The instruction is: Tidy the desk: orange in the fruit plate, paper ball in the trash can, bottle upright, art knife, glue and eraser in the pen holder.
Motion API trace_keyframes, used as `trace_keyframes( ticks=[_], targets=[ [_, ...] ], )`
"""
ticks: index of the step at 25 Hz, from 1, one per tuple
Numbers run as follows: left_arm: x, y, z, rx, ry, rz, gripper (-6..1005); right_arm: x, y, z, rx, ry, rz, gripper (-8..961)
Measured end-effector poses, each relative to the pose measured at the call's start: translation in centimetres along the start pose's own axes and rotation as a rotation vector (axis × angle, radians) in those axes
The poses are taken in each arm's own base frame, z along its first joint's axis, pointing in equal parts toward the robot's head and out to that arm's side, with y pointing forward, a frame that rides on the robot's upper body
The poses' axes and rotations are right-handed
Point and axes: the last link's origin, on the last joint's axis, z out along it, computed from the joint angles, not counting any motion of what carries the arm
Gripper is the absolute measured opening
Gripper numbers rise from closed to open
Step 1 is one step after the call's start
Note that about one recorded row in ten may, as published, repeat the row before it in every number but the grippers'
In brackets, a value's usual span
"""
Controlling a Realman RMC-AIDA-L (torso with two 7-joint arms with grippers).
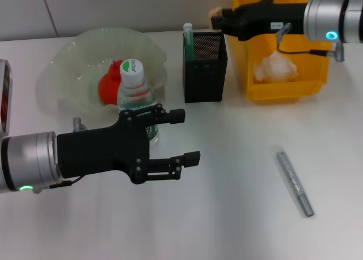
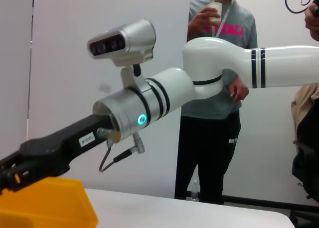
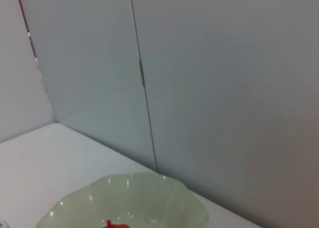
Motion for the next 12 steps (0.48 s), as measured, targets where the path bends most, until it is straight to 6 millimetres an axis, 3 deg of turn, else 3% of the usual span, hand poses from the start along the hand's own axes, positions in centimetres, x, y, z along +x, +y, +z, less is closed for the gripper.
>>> trace_keyframes(
  ticks=[12],
  targets=[
    [0.2, -0.1, 0.2, -0.004, 0.0, 0.007, 812, 0.4, 0.0, 1.9, 0.006, 0.037, -0.02, 256]
  ],
)
